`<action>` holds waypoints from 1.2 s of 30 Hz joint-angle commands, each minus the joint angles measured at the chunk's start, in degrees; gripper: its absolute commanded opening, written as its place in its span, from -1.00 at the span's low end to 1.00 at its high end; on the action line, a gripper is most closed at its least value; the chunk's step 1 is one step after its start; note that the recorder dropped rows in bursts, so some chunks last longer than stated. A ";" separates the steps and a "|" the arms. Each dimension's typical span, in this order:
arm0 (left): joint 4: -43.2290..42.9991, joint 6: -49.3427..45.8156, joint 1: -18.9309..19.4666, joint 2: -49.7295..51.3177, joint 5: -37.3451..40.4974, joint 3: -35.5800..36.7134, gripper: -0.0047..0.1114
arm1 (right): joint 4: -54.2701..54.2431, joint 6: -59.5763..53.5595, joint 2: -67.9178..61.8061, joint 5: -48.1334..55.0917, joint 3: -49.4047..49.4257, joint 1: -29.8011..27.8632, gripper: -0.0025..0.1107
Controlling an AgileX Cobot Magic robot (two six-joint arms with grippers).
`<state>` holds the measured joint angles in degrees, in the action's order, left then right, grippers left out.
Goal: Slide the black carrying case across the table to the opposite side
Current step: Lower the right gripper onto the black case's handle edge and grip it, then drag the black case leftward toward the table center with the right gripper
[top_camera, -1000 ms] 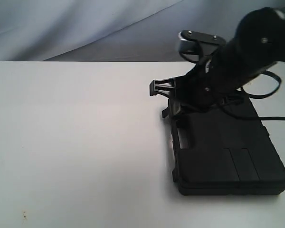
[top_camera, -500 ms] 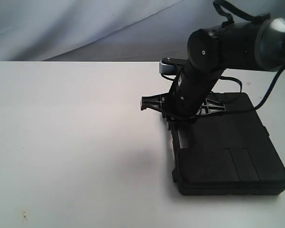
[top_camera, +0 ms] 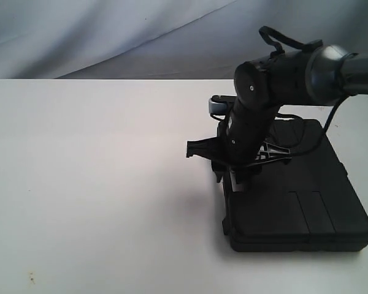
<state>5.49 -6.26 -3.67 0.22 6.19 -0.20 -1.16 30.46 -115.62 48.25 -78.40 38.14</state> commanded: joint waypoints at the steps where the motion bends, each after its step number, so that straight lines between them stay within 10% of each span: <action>1: -0.05 0.00 -0.30 -0.22 -0.28 0.20 -0.91 | 2.38 2.18 -1.50 -0.05 -0.33 -0.35 -0.32; 12: -0.05 0.00 -0.30 -0.22 -0.28 0.20 -0.91 | 2.38 3.01 -2.08 -3.27 -0.33 -0.35 -0.95; 29: -0.05 0.00 -0.30 -0.22 -0.28 0.20 -0.91 | -7.42 4.28 -6.77 -8.67 -0.58 2.89 -0.96; 36: -0.05 0.00 -0.30 -0.22 -0.28 0.20 -0.91 | -6.82 5.98 -15.13 0.64 -20.16 8.17 -0.96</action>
<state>5.49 -6.26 -3.67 0.22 6.19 -0.20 -5.42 36.06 -127.34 47.24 -93.49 45.05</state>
